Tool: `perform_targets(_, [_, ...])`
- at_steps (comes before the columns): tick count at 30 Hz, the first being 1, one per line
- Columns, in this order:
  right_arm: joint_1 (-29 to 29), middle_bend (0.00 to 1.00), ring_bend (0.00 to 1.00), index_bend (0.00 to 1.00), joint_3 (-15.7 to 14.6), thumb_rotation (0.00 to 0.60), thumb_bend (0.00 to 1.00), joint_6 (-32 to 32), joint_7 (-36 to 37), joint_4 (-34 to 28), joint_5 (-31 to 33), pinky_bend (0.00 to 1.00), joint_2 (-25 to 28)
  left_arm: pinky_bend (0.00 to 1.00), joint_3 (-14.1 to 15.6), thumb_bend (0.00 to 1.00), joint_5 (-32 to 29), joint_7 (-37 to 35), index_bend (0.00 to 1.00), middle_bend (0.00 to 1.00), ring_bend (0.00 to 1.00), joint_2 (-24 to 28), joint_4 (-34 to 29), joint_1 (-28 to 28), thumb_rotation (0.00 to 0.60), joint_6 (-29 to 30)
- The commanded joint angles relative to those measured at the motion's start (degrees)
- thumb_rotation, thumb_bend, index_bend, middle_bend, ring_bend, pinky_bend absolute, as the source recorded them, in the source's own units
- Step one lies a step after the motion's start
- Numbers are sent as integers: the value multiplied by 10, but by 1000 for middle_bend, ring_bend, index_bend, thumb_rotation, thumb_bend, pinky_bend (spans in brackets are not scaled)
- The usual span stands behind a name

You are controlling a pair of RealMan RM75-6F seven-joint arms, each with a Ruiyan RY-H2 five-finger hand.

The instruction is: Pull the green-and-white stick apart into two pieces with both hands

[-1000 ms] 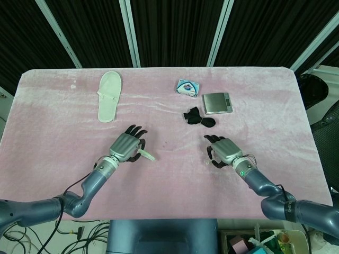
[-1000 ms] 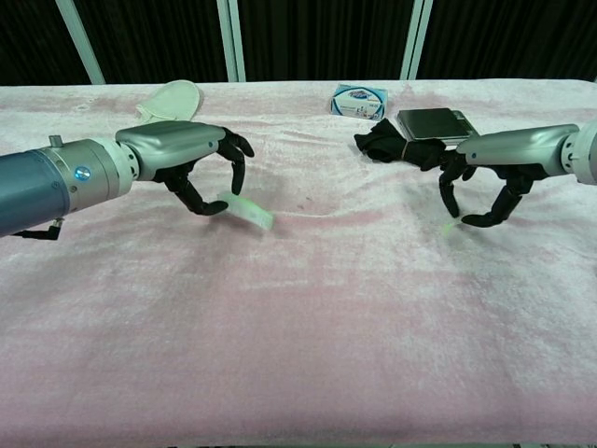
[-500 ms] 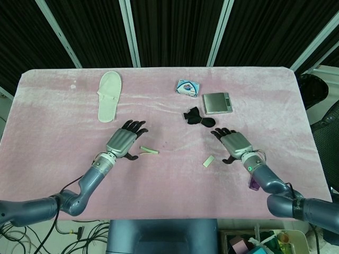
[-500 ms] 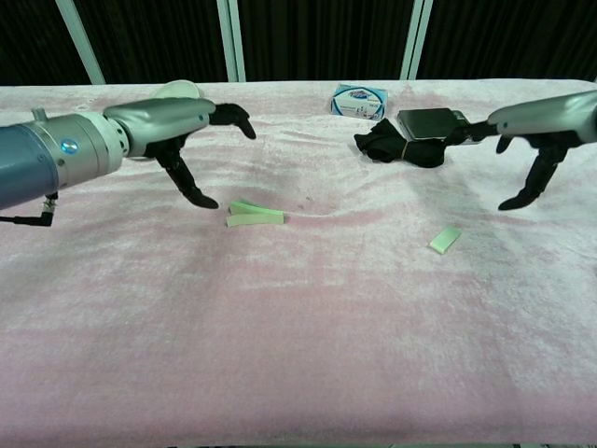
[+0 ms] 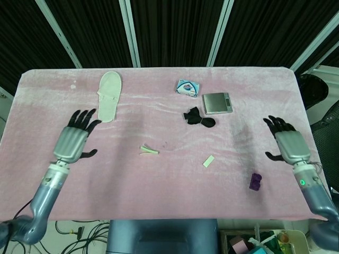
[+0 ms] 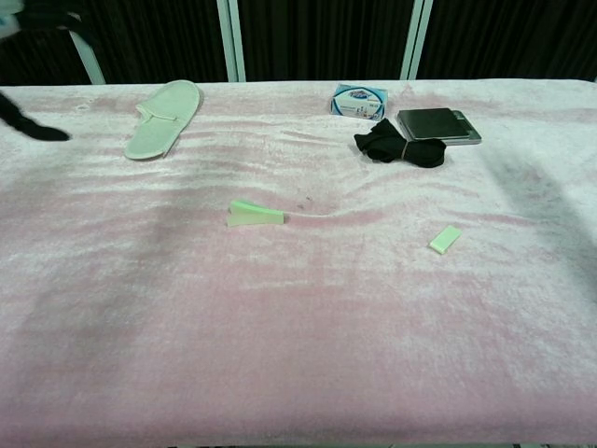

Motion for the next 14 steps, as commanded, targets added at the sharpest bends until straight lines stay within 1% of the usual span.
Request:
perform_targets(1, [-84, 0, 33, 18, -44, 600, 177, 97, 20, -16, -67, 148, 15, 0, 55, 127, 31, -10, 214, 1, 0, 48, -41, 72, 600, 57])
perform_targets(4, [-130, 0, 33, 18, -58, 600, 177, 151, 33, -20, -92, 148, 9, 0, 85, 127, 52, -20, 218, 1, 0, 60, -51, 124, 600, 109])
perform_targets(7, [-163, 0, 33, 17, -68, 600, 177, 191, 34, -21, -110, 148, 3, 0, 100, 128, 61, -45, 219, 1, 0, 62, -51, 163, 600, 143])
perform_targets(9, [-181, 0, 33, 17, -72, 600, 177, 217, 30, -21, -123, 148, -5, 0, 102, 128, 68, -64, 218, 1, 0, 61, -46, 180, 600, 158])
perform_targets(11, [-205, 0, 34, 16, -76, 600, 178, 251, 36, -19, -150, 148, -23, 0, 96, 128, 77, -85, 218, 1, 0, 49, -22, 195, 600, 172])
perform_targets(14, [-223, 0, 34, 10, -74, 600, 178, 269, 15, -10, -161, 148, -39, 0, 89, 129, 68, -100, 217, 1, 0, 33, 4, 209, 600, 167])
